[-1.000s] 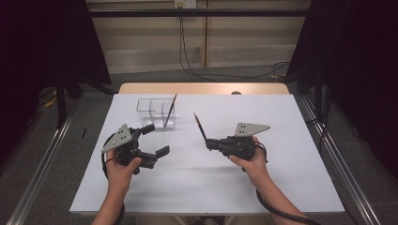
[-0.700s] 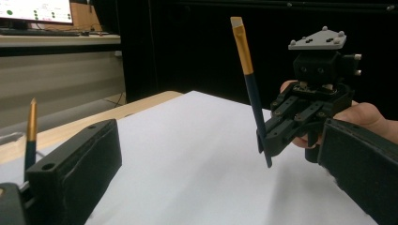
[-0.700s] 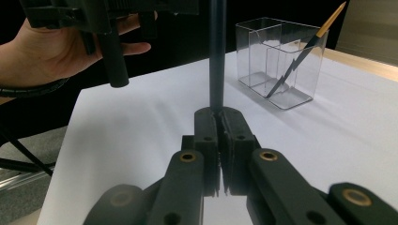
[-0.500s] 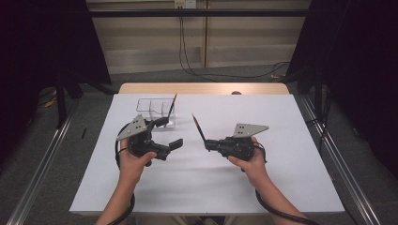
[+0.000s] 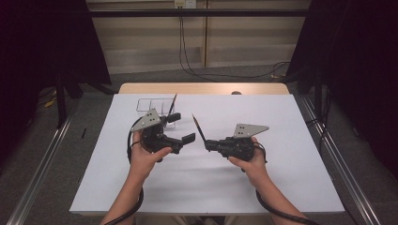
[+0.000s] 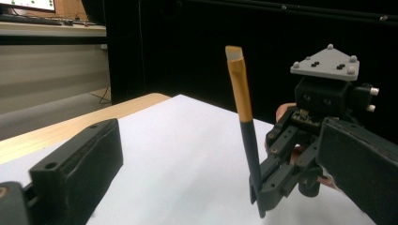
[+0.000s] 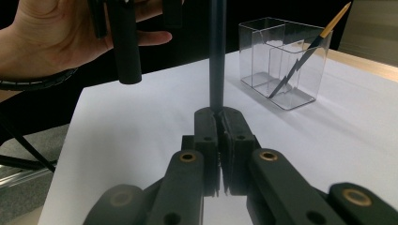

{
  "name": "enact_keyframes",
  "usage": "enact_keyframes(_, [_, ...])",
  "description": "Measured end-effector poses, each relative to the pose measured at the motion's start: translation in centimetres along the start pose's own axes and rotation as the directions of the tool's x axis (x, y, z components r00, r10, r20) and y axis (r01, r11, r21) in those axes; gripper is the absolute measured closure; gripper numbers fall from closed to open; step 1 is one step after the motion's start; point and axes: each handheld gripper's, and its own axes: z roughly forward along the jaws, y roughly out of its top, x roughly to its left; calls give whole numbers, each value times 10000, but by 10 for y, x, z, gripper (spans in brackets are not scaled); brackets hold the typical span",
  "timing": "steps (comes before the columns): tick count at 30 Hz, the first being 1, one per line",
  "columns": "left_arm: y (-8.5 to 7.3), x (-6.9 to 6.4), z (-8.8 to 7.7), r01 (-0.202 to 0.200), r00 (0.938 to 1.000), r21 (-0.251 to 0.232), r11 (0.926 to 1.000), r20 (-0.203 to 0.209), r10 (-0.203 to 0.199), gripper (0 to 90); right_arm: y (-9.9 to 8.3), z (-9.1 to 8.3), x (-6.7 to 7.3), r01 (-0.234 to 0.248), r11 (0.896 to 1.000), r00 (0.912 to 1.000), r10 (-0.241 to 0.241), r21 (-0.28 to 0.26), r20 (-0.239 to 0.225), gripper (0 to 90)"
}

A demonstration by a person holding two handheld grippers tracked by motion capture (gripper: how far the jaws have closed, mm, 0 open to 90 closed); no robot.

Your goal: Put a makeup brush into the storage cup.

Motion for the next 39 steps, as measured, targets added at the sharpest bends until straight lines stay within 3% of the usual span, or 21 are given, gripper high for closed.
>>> enact_keyframes(9, [2,-1,9,-20,9995,-203,9998,311,26,78,0,-1,-1,-20,10000,10000,20,-15,20,864])
enact_keyframes(14, [1,0,12,78,9983,-338,9994,579,-58,159,0,-2,-1,-8,10000,10000,8,4,55,864])
enact_keyframes(20, [-2,0,16,269,9947,-196,9994,996,-249,365,-1,-3,-1,5,10000,9999,-5,-34,107,864])
enact_keyframes(21, [-3,0,17,315,9941,-218,9993,1048,-291,365,-1,-3,-1,5,10000,9999,-5,-34,107,864])
enact_keyframes(24, [-4,0,17,410,9914,-155,9990,1247,-387,505,0,-4,-1,-26,10000,9999,26,-40,127,864])
enact_keyframes(33, [-10,-1,18,639,9849,-17,9980,1611,-628,677,0,-5,-2,-44,10000,9999,46,-80,160,864])
enact_keyframes(39, [-12,1,16,1121,9798,-213,9935,1692,-1069,810,2,-4,0,90,9999,9999,-89,-62,103,864])
